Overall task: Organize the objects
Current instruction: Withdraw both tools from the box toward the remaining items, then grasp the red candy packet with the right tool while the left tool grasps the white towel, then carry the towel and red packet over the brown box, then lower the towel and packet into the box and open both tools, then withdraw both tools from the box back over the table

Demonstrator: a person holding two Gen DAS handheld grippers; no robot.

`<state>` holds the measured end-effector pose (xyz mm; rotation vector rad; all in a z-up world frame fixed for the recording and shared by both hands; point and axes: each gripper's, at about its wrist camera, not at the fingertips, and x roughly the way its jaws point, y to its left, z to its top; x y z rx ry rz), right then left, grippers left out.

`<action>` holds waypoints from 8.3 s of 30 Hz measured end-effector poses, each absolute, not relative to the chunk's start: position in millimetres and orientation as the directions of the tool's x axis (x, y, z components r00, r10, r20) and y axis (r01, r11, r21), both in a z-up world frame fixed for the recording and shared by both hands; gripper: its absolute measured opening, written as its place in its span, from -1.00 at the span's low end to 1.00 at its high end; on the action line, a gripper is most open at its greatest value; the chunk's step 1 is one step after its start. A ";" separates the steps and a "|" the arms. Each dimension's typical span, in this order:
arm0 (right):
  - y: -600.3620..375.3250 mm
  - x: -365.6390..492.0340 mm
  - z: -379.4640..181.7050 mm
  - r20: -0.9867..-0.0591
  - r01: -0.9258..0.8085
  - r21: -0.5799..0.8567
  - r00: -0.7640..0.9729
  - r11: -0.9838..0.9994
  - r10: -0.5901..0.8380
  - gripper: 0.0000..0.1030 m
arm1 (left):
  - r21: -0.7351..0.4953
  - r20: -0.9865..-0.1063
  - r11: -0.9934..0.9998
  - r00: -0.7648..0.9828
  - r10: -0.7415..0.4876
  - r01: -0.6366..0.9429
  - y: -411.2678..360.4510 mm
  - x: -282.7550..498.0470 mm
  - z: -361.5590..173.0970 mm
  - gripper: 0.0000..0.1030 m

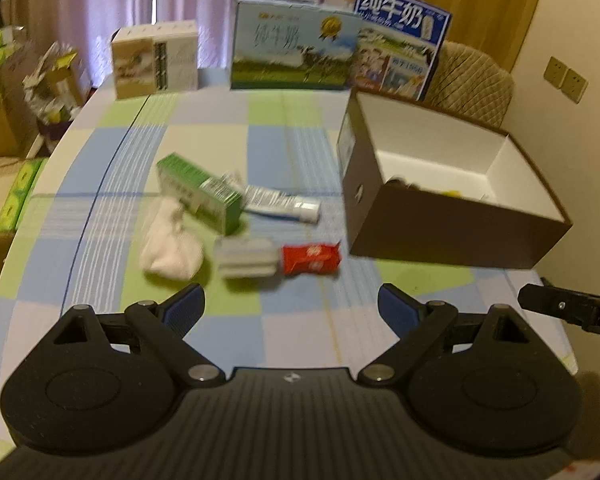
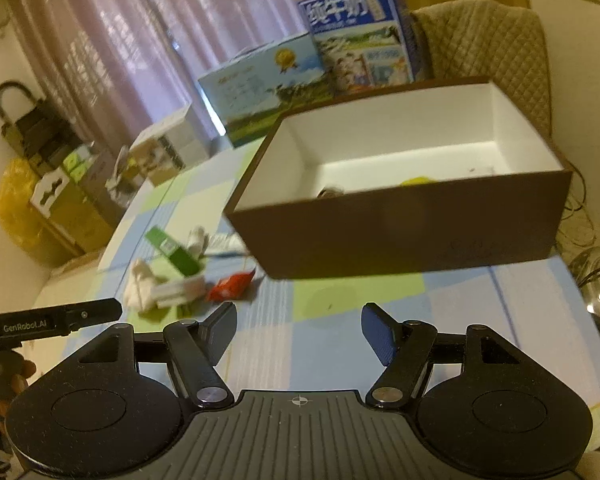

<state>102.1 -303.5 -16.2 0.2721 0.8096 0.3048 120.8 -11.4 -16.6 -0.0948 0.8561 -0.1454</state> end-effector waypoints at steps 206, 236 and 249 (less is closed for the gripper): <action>-420.7 302.9 -1.9 -0.628 -0.053 0.267 0.747 0.962 0.216 0.25 | 0.062 -0.746 0.899 0.619 -0.247 0.433 -201.8 347.5 -12.6 0.80; -384.3 148.8 50.2 -0.578 -0.223 0.273 0.740 0.936 0.344 0.40 | 0.012 -0.713 0.890 0.628 -0.311 0.455 -107.4 192.5 47.6 0.84; -339.4 124.2 20.8 -0.598 -0.198 0.330 0.712 0.923 0.367 0.42 | 0.024 -0.707 0.941 0.671 -0.223 0.337 -48.9 142.7 28.0 0.84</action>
